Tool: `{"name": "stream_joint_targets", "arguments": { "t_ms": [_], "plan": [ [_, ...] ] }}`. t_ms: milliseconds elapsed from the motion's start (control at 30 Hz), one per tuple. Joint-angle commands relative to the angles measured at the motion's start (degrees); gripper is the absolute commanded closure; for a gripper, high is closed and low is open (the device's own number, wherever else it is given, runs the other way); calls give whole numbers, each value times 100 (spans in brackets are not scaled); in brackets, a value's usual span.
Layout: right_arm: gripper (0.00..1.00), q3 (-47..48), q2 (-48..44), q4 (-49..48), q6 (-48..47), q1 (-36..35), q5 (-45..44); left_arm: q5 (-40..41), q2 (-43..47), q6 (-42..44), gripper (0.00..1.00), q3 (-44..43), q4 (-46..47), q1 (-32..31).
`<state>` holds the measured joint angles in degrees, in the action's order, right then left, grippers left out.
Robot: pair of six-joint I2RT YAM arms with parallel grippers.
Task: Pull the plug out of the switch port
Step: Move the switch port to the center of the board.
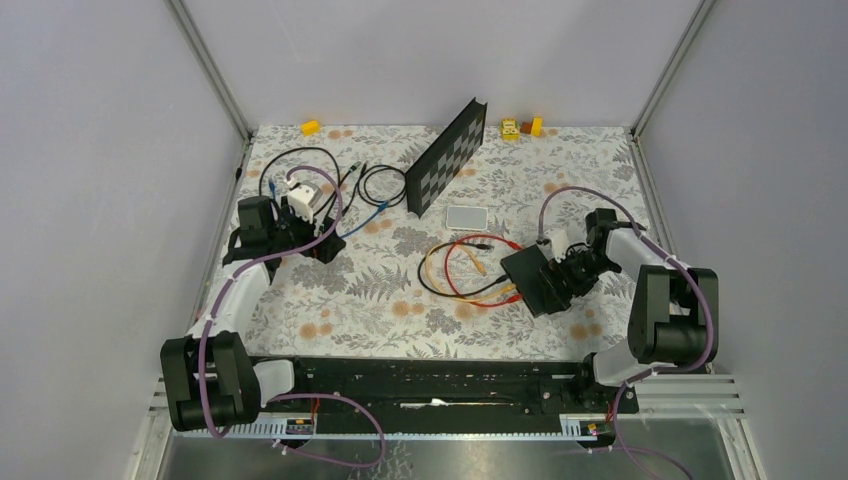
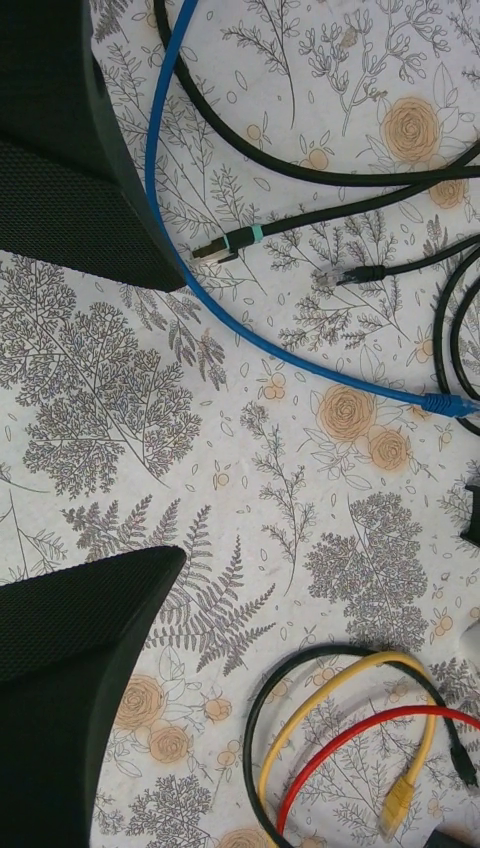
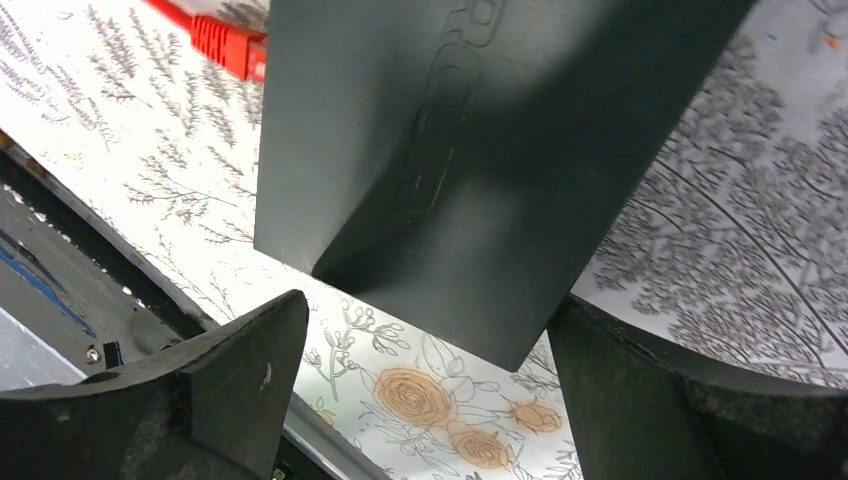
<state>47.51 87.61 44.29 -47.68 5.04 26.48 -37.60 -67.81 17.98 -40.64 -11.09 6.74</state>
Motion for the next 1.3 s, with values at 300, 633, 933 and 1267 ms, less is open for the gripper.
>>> {"name": "stream_joint_targets", "arguments": {
  "t_ms": [300,633,933,1267],
  "plan": [
    [5,-433,-619,123,229,-1370,495,35,-103,408,1,-17,116,-491],
    [3,-53,-1248,-348,1176,-1373,-241,-154,-109,519,1,-119,143,-1400],
    [2,449,-1363,-1157,2388,-1374,-542,0,-627,-67,1,-510,693,-2822],
    [4,994,-753,-1680,3416,-1374,-542,83,-2440,-980,2,-1876,819,-4170]
  ]
}}
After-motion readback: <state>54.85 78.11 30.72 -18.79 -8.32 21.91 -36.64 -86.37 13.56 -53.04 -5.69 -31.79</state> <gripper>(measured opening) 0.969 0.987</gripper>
